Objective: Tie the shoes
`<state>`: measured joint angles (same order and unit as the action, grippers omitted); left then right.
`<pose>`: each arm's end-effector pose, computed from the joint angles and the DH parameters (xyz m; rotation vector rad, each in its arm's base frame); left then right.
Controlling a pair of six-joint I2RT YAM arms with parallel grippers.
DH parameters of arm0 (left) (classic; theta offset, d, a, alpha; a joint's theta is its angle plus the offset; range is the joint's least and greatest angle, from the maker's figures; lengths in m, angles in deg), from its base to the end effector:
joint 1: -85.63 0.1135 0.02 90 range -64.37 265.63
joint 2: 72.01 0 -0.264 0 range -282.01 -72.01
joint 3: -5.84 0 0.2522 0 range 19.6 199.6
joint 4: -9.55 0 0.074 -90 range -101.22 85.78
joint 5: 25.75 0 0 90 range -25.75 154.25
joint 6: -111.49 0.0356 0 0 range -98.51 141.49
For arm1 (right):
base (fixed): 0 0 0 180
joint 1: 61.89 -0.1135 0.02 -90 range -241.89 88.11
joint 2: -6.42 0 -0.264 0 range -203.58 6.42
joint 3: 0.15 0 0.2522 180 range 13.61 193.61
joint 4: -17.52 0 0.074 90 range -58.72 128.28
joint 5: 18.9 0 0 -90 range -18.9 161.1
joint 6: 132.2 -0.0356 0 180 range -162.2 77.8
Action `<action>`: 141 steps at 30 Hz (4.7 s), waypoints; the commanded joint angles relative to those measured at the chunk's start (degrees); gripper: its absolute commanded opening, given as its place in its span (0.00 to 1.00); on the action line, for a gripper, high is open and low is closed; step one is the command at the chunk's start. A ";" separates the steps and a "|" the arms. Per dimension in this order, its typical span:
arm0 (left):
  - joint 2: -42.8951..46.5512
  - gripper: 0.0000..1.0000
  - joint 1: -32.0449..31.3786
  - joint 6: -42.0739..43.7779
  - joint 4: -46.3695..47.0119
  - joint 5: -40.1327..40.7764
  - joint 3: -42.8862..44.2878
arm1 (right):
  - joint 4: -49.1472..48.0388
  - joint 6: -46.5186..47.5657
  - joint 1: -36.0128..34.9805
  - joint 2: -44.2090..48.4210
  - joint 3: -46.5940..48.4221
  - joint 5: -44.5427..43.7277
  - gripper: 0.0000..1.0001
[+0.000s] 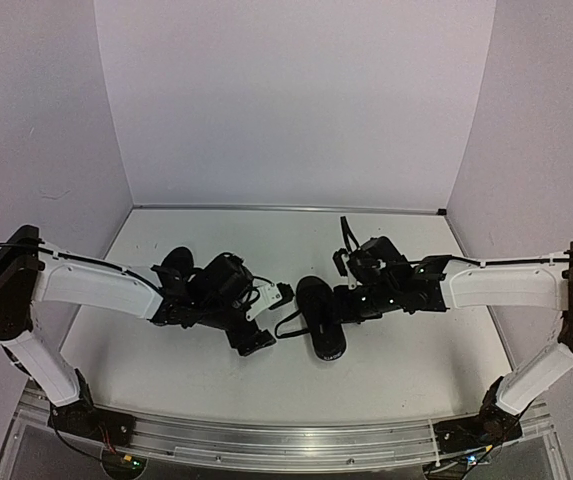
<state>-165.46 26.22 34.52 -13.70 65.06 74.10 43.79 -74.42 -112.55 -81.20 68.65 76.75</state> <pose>0.1718 -0.2897 0.1877 1.4405 1.9779 -0.3497 0.2033 0.2536 0.2184 -0.4519 2.4651 0.7781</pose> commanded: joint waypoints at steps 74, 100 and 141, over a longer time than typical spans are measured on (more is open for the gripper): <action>13.83 0.99 10.48 -22.58 -16.01 7.26 -1.27 | -2.95 -1.28 8.22 9.09 -7.55 -3.44 0.74; 5.60 0.89 14.41 -22.25 -14.91 1.91 1.71 | -2.09 9.28 11.09 -17.16 2.98 -7.76 0.40; -7.73 0.62 20.46 -42.91 -5.78 -1.55 -1.37 | -7.98 5.97 14.28 -9.59 -4.17 6.70 0.00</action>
<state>-170.91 46.80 -6.81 -23.19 64.59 72.36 40.03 -66.53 -98.15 -88.72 65.88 78.58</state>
